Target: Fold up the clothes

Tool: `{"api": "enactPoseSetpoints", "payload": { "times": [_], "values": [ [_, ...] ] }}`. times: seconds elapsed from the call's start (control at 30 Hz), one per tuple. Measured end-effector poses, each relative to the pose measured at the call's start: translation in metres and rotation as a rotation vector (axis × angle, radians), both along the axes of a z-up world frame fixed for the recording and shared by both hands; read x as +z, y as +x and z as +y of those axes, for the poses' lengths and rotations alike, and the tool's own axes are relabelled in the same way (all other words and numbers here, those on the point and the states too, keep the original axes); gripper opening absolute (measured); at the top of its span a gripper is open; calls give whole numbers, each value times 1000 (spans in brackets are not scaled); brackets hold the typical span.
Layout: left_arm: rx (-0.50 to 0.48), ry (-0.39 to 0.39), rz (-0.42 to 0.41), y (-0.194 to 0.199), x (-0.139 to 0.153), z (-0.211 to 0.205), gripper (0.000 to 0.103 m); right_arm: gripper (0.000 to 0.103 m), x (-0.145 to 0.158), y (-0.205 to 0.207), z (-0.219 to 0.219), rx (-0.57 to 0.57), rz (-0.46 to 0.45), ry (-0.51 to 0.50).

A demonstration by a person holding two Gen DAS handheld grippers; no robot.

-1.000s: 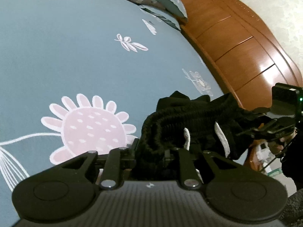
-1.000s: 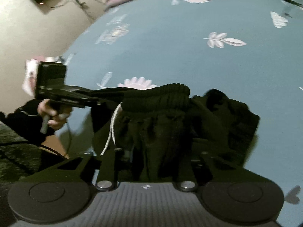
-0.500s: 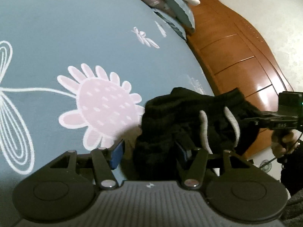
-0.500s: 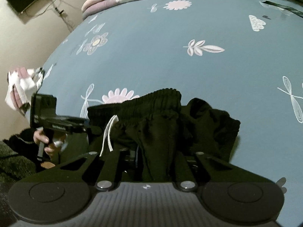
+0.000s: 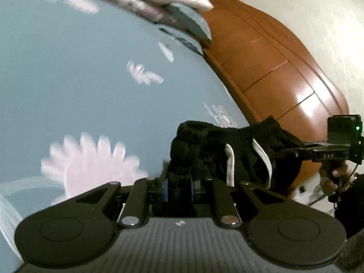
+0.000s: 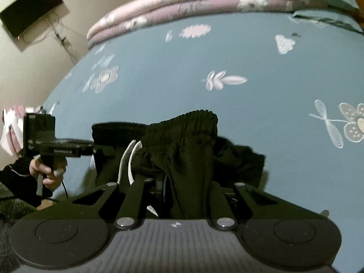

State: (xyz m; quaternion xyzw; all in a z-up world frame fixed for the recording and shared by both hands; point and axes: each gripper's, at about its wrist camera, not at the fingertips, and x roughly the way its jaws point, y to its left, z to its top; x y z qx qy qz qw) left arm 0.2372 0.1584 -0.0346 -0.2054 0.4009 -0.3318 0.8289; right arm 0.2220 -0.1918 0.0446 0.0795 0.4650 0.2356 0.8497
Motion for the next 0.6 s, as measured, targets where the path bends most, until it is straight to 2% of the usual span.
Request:
{"api": "enactPoseSetpoints", "payload": {
  "times": [0.2,0.4,0.5,0.6],
  "values": [
    [-90,196,-195,45,54,-56,14,16,11,-23,-37,-71,-110,-21],
    [-157,363,-335,89,79,-146,14,16,13,-38,-84,-139,-186,-44],
    [-194,409,-365,110,86,-190,14,16,10,-45,-108,-200,-218,-53],
    [-250,464,-432,124,96,-233,14,16,7,-56,-126,-255,-240,-55]
  ]
}}
